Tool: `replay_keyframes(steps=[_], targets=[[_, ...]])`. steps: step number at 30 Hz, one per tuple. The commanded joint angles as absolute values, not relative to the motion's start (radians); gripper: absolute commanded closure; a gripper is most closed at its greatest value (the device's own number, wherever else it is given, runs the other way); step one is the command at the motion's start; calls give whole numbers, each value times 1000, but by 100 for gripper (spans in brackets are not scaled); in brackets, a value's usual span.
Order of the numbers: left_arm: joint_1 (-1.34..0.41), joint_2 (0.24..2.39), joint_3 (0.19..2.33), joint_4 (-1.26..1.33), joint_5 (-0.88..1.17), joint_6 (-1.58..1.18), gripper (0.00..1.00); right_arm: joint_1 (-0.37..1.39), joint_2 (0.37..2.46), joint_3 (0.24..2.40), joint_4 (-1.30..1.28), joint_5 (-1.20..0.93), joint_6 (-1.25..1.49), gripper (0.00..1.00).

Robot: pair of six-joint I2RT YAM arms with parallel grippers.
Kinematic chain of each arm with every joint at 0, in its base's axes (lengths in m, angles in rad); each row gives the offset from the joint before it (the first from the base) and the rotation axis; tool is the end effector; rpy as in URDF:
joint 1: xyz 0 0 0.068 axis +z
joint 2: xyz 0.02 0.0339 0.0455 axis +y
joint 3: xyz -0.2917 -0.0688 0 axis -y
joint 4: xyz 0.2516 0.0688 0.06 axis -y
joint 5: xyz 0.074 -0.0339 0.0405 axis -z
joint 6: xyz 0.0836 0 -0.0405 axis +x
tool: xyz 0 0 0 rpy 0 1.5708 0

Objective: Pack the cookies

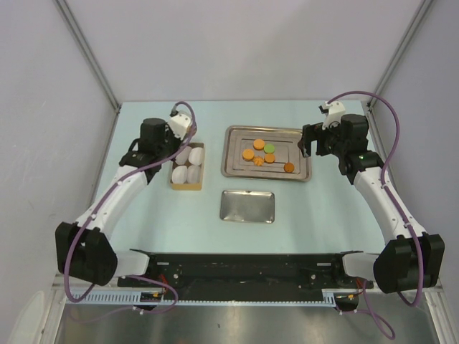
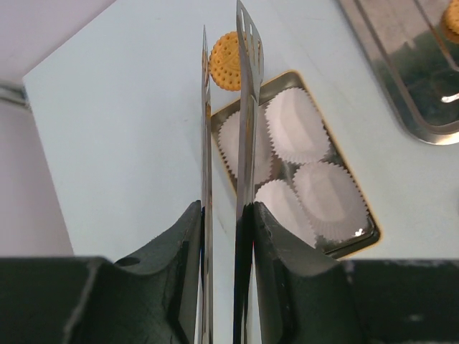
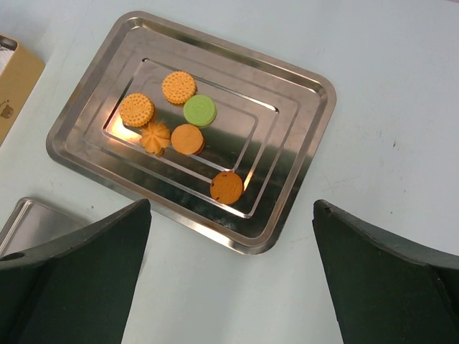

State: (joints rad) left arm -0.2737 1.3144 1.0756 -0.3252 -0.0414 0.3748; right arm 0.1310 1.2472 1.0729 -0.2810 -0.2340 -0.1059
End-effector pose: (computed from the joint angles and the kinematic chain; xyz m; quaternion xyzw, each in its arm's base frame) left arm 0.3262 -0.0880 0.3102 0.2696 0.8333 0.0425 0.4808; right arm 0.3196 0.0617 0.3372 -0.1609 0.8294 0.1056 0.5244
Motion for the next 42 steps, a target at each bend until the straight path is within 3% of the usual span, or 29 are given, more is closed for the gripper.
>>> replay_keyframes(steps=[1,42], targets=[[-236,1229,1033,-311,-14,382,68,140,1232,1086,-270,-238,-109,0],[-183,1218,888,-253,-43,425,67,150,1239,1086,-272,-229,-112,0]])
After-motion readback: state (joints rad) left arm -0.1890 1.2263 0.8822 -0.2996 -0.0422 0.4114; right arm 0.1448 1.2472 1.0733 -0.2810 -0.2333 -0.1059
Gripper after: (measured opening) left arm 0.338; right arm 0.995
